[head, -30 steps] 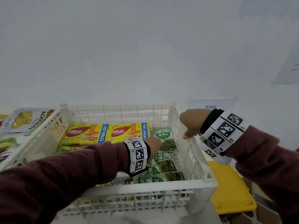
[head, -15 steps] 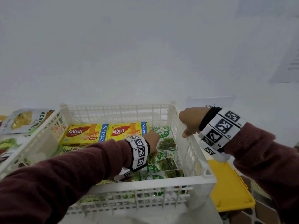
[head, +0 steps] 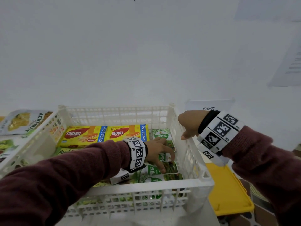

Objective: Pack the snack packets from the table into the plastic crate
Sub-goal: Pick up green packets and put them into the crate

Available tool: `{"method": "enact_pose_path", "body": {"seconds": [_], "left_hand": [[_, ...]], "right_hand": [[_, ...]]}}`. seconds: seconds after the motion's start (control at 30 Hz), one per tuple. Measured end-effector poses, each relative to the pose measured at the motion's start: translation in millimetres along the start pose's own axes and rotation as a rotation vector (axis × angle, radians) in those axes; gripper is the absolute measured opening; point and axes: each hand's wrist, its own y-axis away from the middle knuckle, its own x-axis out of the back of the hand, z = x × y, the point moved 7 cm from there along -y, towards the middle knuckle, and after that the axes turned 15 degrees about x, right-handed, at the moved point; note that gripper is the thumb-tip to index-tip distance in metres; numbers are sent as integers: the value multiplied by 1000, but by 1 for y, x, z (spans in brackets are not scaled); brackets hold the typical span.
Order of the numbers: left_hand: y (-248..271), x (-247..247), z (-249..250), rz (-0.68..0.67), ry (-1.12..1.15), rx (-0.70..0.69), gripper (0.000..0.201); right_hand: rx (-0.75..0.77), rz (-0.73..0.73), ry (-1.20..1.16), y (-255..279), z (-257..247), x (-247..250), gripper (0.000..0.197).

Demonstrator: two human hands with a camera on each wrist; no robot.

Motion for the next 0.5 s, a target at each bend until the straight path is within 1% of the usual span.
{"method": "enact_pose_path", "body": {"seconds": [0.27,0.33,0.4,0.5], "left_hand": [[2,1,8,29,-28,-43,51],[3,2,8,38,-47,-33,45],[4,6,6,75,-102,-29,38],[5,8,-2,122,-252,-28,43]], "right_hand": [[9,8,5,-2,1,-1,44],[10,8,1,-2,1,-1,43],[6,6,3,-2,1,-2,43],[1,5,6,-3,1,-2,43]]}}
